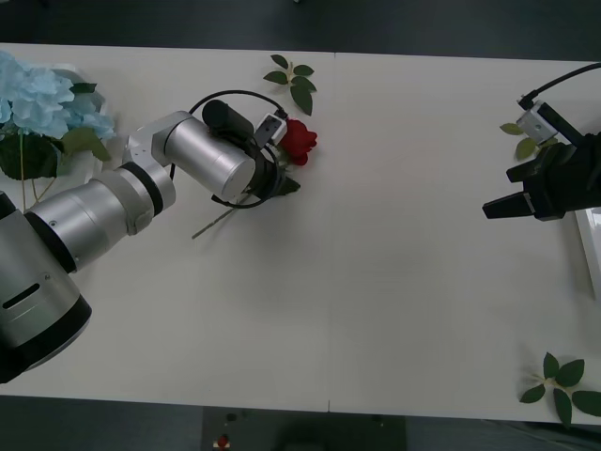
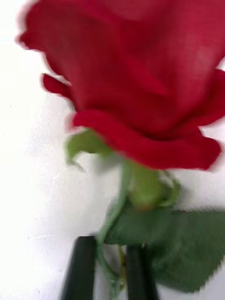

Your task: Put the red flowers into the right box and the blue flowers into the left box

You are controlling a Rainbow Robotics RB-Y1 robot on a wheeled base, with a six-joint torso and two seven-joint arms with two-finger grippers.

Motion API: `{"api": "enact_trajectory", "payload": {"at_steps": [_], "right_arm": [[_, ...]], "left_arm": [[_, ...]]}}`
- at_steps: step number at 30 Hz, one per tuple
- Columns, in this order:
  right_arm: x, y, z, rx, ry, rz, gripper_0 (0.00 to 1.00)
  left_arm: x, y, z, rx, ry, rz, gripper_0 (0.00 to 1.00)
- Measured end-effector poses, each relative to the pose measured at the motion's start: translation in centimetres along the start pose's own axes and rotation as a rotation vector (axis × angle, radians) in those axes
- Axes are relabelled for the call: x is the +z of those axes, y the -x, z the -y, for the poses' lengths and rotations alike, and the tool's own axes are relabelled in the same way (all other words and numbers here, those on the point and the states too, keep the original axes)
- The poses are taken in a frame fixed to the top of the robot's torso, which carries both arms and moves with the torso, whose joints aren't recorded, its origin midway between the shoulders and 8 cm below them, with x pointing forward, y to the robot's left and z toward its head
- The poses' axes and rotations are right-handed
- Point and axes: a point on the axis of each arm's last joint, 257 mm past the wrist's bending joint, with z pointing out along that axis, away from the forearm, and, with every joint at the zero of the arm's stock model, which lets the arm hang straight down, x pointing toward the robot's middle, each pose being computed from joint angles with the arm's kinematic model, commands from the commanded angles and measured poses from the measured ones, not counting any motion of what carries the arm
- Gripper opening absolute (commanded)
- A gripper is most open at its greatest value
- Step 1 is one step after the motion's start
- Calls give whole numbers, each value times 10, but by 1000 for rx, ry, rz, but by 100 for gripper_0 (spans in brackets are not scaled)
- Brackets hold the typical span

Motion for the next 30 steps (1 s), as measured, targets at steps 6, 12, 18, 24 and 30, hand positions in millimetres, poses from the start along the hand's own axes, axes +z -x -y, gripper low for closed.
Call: {"api": "enact_trajectory", "payload": {"at_steps": [6,12,18,24,30], "right_arm": [[0,0,0,0,0,0,100],[0,0,0,0,0,0,100],[0,0,0,1,2,1,100],[0,3,-3,10,13,11,100],[0,2,-3,11,12,11,100]], "left_arm": [[0,1,0,0,0,5,0],[0,1,0,0,0,4,0],[-9,-6,5,-6,-28,-47,0],[-36,0,9,-6,-86,-64,0],[-53,15,5,-85,-141,-42,0]]}}
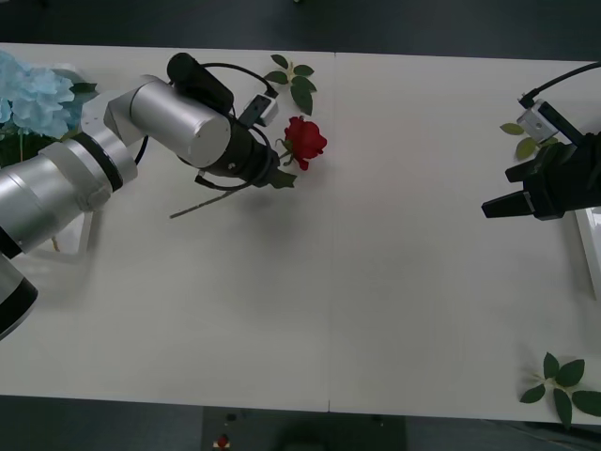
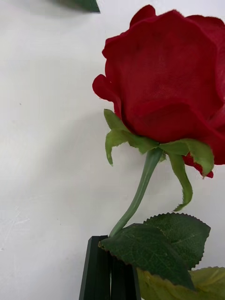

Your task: Put the red flowers into the right box and the blue flowers into the left box

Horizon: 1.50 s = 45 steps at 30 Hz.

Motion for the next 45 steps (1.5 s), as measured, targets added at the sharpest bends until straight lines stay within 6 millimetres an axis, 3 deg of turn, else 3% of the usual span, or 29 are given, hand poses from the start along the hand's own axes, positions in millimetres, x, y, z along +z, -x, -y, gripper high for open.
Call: {"api": "enact_trajectory", "payload": {"at_steps": [4,9,16,22,29,35,40,45], "right_arm": [[0,1,-1,3,4,3,100],[0,6,-7,22,28,25,100],[-5,35,-18,86,74,132,100],[-30,67,-39,136,142,215,100],[-63,100,-60,165,214,290,100],[-75,112,-80,189,308,321,100],[-84,111,-88,197,363,329,100],[-98,109,-94,315,456,371,100]], "left_arm": [[-24,9,0,15,-54,-27,0],[-74,26,-10,53,-103,7,0],[-140,10,-36,64,-101,-62,0],[-199,18,-44,28,-145,-32,0],[-265,42,-40,-38,-286,141,0],[-284,71,-12,-97,-469,335,0],[-281,81,13,-70,-582,455,0],[-280,93,35,-122,-700,586,0]]}}
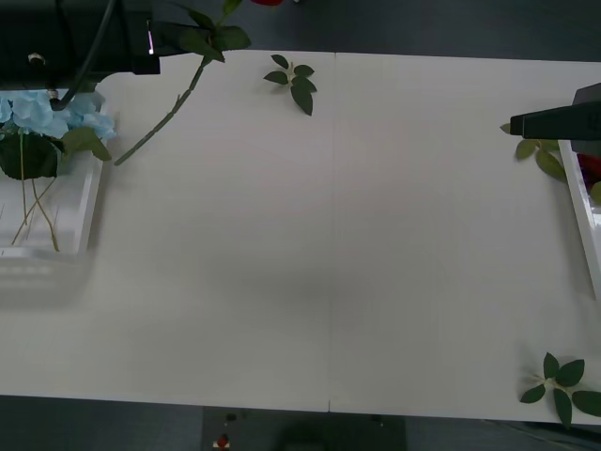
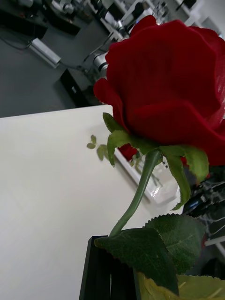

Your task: Put the red flowers into the right box and the blue flowers into the left box

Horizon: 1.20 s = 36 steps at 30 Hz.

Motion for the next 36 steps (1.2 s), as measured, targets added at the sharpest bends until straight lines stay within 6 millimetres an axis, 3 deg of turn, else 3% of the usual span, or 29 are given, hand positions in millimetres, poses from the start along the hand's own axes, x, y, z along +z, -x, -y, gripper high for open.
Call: {"api": "enact_trajectory", "payload": {"at_steps": [6,13,16,22,28,32,36], "right_arm": [[-14,-38,13,107,-10,-7,100],[-20,-64,15,170,-13,66,100],[-5,-75,16,203,-7,112,100],[41,-87,15,157,-41,182,100],[68,-76,21,71,-114,262,100],[84,-71,28,39,-184,291,100],[111,-62,32,97,-228,331,100]], "left_arm": [[16,-3,5,26,-55,101,0],[32,-4,11,-17,-89,161,0],[39,-1,16,-33,-106,190,0],[56,-1,21,-46,-121,218,0],[81,3,19,-30,-84,271,0],[108,-14,28,-37,-90,246,0],[123,-26,32,-30,-86,222,0]]}}
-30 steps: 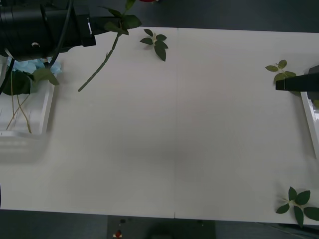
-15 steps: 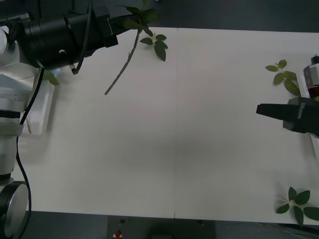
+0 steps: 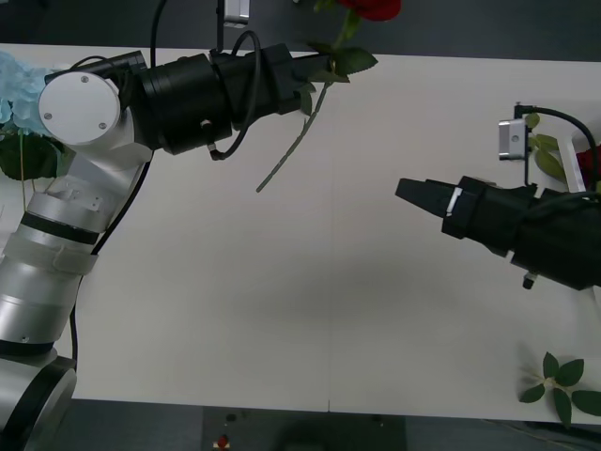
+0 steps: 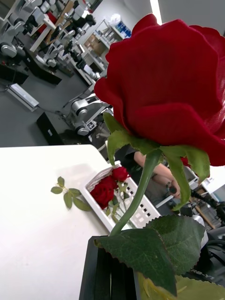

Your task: Put the red flowers into the right box and the blue flowers into the left box

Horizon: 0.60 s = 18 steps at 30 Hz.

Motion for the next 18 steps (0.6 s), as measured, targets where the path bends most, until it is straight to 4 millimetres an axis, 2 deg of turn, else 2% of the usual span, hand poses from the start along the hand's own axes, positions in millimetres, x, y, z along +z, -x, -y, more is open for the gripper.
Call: {"api": "enact_trajectory", "payload": {"at_steps": [4,8,13,18], "right_arm": [[33,-3,-12,-4,-2,7,100],[57,-9,-28,7,16,-2,100],[69,-3,-39,53,31,15,100],[81,13,-48,53,58,54,100]], "left_arm": [[5,-3,-2,8,15,4,0],[11,-6,-2,6,23,18,0],[24,-17,1,3,29,24,0],[34,-29,5,26,32,22,0]]}}
